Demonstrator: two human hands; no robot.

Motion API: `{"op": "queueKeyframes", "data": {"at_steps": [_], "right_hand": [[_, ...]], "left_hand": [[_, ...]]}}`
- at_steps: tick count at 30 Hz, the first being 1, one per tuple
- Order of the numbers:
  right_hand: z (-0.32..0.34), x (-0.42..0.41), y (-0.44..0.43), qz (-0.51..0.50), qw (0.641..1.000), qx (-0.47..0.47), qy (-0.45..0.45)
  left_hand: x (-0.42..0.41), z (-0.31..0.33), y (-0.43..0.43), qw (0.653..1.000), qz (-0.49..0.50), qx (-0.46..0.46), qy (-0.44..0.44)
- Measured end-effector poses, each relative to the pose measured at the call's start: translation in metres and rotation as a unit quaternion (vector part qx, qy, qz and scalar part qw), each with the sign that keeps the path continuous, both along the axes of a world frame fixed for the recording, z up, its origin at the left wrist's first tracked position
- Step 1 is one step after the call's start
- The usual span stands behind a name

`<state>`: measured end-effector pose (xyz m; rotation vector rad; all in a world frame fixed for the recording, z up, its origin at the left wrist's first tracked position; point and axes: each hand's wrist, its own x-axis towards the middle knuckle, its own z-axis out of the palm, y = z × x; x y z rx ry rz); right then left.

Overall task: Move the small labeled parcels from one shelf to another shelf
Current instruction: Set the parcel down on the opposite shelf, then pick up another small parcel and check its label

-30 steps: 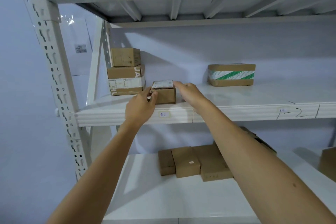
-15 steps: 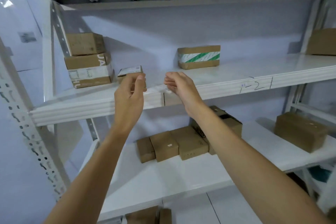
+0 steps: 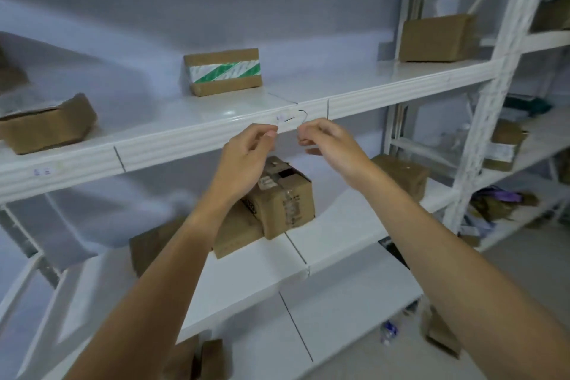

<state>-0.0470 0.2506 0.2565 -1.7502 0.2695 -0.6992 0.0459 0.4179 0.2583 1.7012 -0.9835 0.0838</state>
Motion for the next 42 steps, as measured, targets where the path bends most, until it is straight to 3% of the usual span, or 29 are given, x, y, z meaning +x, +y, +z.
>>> {"op": "queueKeyframes", "data": {"at_steps": [9, 17, 32, 35, 42], "right_hand": [[-0.047, -0.09, -0.193, -0.085, 0.993, -0.007, 0.083], [-0.084, -0.113, -0.298, -0.103, 0.987, -0.028, 0.123], [-0.162, -0.027, -0.454, -0.108, 0.95, -0.138, 0.257], [-0.169, -0.011, -0.483, -0.094, 0.943, -0.126, 0.293], [-0.195, 0.02, -0.52, -0.051, 0.931, -0.147, 0.331]], "left_hand": [[-0.063, -0.048, -0.199, 0.994, -0.038, 0.02, 0.101], [-0.075, -0.09, -0.29, 0.985, -0.022, 0.043, 0.164], [-0.005, -0.179, -0.45, 0.959, -0.002, 0.138, 0.247], [0.009, -0.194, -0.479, 0.951, -0.008, 0.173, 0.256], [0.024, -0.214, -0.521, 0.964, 0.076, 0.157, 0.203]]}}
